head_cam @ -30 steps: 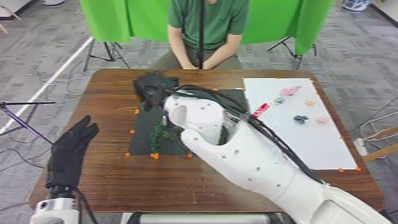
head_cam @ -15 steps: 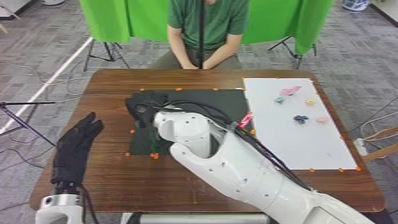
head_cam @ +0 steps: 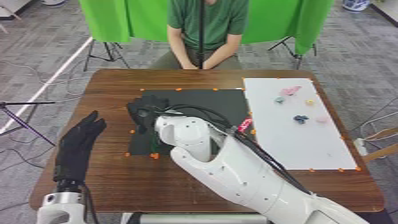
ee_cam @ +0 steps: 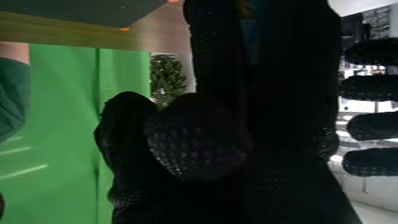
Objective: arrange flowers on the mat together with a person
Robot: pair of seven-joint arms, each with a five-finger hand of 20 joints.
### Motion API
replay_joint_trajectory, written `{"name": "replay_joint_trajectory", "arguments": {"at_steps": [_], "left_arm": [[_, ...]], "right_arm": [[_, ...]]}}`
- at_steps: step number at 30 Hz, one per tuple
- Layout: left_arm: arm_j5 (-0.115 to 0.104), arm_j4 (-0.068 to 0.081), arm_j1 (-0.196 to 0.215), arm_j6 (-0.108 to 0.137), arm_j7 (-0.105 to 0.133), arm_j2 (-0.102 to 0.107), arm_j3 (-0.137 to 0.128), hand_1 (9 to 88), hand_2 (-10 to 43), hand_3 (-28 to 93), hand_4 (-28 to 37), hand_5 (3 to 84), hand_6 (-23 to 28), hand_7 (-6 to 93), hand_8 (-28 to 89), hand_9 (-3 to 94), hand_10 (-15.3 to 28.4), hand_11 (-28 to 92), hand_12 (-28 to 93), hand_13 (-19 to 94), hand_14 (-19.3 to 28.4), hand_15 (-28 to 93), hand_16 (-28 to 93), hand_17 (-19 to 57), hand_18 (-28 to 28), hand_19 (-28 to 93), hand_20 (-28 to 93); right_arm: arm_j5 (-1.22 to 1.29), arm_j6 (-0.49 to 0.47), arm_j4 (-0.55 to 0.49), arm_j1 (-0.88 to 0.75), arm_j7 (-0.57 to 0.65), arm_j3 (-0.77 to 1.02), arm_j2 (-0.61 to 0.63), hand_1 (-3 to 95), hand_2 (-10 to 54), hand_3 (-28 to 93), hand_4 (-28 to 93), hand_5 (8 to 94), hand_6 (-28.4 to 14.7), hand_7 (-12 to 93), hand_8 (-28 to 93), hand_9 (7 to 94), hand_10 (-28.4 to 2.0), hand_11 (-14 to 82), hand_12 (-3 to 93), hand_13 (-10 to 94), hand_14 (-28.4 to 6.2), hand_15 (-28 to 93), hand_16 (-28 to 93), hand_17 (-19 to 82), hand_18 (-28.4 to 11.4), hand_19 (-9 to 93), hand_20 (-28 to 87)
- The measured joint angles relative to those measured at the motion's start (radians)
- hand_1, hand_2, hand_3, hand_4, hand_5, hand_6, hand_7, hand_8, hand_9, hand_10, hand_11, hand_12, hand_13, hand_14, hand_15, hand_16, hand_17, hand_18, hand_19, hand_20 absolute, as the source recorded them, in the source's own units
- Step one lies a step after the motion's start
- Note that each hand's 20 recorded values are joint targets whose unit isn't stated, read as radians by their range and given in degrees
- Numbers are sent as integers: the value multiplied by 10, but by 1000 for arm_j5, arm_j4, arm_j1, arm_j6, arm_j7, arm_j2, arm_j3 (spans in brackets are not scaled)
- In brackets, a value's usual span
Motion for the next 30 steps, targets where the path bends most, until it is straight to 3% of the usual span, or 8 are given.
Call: {"name": "replay_joint_trajectory", "arguments": {"at_steps": [14,18,19,20,21,24,27,30], "left_arm": [[0,0,-1,-2,0,1,0,224,-44,674,-249,435,27,76,-60,432,125,107,122,323,140,88,1,62,91,16,158],[0,0,0,-3,0,-1,-1,225,-43,673,-248,435,27,75,-60,433,124,108,123,324,140,88,1,62,91,16,158],[0,0,0,-3,0,-2,-1,225,-43,673,-248,435,27,75,-60,434,124,108,123,324,140,88,1,62,91,16,158],[0,0,0,-4,0,-3,-1,225,-43,673,-248,435,27,76,-60,434,124,108,122,324,140,88,1,62,90,16,158],[0,0,0,-5,0,-4,-1,225,-44,673,-248,435,27,75,-60,434,125,108,122,324,140,88,1,62,91,16,158],[0,0,0,-10,0,-9,-1,225,-44,673,-248,435,28,75,-60,433,125,108,122,324,140,88,1,62,90,16,158],[1,-1,0,-14,0,-15,-1,225,-44,674,-248,436,27,76,-59,434,124,108,122,325,140,89,1,62,91,16,158],[1,-2,0,-16,3,-19,2,226,-44,676,-249,438,28,77,-59,436,123,109,122,326,141,89,1,62,91,16,158]], "right_arm": [[-19,-10,0,1,-2,-1,12,805,-95,-283,429,665,62,167,-141,905,-93,102,227,937,21,630,190,616,-141,932,382],[55,14,-64,6,23,5,50,782,-95,-283,469,662,60,168,-141,898,-94,119,210,937,23,627,189,615,-139,932,373],[95,27,-100,4,36,15,67,601,-95,204,137,668,56,165,-136,895,-97,137,187,937,22,624,192,615,-139,932,371],[141,43,-142,-2,52,33,84,480,-95,520,-98,677,50,161,-132,892,-100,152,174,937,17,611,194,608,-142,932,366],[193,64,-193,-15,68,64,101,420,-95,625,-165,684,43,158,-125,889,-103,160,172,937,6,581,197,592,-149,928,348],[347,161,-358,-81,101,198,151,323,-17,663,-175,708,18,144,-107,841,-131,157,172,895,-51,403,281,469,-188,848,331],[486,315,-504,-167,90,341,211,263,20,677,-169,682,-6,136,-100,712,-158,128,155,665,-133,291,235,276,-181,595,344],[618,411,-608,-278,8,498,278,177,31,710,-171,557,-20,108,-88,539,-168,70,131,452,-152,143,210,194,-164,352,309]]}}
